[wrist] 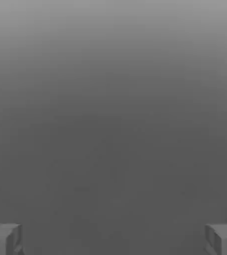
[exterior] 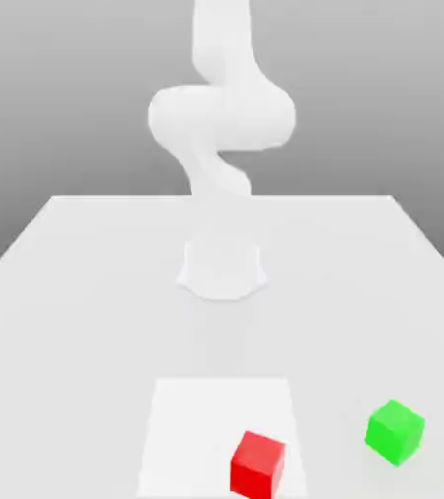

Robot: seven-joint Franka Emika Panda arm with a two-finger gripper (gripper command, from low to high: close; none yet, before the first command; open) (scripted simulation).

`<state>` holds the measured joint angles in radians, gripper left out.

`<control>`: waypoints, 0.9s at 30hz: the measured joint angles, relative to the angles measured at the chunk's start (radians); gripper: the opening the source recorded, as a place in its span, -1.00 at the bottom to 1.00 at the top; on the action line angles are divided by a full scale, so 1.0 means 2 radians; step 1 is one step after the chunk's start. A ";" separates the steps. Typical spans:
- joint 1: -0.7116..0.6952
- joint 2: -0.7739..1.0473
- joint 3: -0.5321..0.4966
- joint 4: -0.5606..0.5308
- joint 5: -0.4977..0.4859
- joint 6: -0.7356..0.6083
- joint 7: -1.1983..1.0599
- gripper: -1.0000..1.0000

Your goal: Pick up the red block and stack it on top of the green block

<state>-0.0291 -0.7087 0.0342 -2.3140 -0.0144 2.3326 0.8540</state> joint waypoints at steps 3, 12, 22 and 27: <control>-0.016 0.057 0.019 -0.009 -0.012 0.021 0.036 0.00; -0.045 0.222 0.060 -0.034 -0.049 0.079 0.142 0.00; -0.043 0.400 0.070 -0.062 -0.059 0.145 0.236 0.00; -0.036 0.486 0.069 -0.069 -0.049 0.192 0.261 0.00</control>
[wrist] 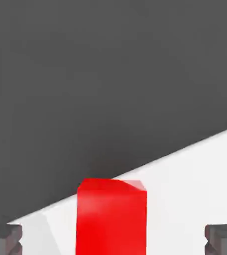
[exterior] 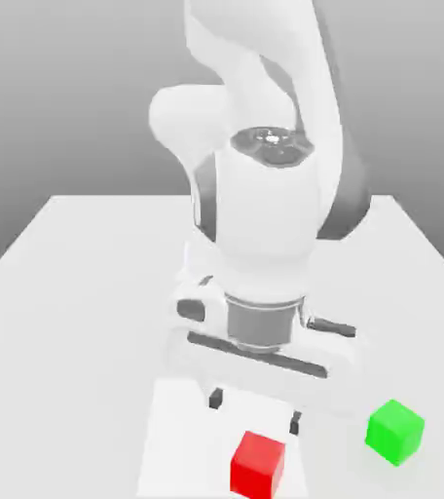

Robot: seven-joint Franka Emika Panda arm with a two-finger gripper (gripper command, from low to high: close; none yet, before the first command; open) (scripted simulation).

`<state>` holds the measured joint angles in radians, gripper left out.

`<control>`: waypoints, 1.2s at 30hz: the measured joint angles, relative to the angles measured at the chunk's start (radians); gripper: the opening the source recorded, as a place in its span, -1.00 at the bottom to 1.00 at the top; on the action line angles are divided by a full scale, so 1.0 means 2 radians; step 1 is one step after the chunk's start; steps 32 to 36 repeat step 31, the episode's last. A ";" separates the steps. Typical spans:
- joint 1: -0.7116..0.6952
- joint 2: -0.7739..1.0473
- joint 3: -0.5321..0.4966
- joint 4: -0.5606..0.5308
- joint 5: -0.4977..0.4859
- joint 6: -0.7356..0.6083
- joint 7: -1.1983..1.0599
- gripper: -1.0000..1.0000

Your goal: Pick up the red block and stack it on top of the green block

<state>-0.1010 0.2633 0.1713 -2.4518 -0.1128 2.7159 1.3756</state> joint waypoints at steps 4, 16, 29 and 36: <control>0.016 0.065 -0.020 0.009 -0.023 0.052 0.019 -1.00; 0.006 -0.014 0.004 -0.004 0.010 -0.012 -0.002 -1.00; 0.141 0.008 0.057 -0.017 -0.045 0.017 0.137 1.00; 0.141 0.008 0.057 -0.017 -0.045 0.017 0.137 1.00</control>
